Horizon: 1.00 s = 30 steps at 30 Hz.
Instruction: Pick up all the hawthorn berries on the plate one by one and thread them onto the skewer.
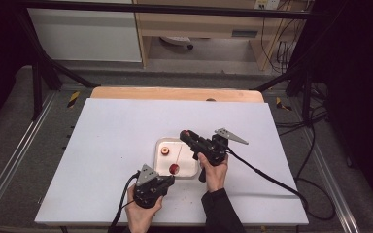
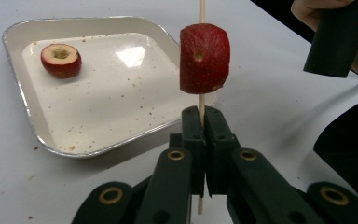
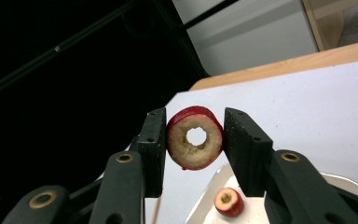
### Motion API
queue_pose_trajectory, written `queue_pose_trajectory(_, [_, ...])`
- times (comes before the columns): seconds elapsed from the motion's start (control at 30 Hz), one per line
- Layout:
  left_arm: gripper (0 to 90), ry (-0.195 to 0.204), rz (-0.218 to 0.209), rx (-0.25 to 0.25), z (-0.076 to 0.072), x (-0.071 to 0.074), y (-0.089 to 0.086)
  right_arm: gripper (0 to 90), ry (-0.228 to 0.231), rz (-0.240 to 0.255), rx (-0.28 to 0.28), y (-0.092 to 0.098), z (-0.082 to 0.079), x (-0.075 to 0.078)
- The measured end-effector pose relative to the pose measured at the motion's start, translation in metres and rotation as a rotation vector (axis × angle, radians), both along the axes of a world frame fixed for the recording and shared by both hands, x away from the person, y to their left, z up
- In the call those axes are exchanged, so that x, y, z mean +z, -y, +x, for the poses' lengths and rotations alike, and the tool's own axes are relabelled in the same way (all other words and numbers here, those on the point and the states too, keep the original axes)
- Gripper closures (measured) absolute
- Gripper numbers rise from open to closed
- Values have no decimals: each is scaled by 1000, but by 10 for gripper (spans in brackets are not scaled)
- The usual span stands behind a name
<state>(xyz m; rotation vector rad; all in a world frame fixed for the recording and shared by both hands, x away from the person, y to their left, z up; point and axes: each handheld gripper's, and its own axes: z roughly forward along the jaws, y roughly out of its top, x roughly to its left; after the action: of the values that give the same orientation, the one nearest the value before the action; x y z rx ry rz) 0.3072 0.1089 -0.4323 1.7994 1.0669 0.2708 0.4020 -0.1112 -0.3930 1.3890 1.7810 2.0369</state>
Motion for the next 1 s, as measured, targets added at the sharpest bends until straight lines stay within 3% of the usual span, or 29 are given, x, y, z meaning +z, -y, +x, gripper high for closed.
queue_pose_trajectory(0.47, [882, -6, -57, 22, 3, 2, 6, 612, 68, 66, -9, -3, -7, -2])
queue_pose_trajectory(1.0, [882, -2, -75, 29, 4, 3, 4, 612, 64, 58, 12, -5, -8, -5])
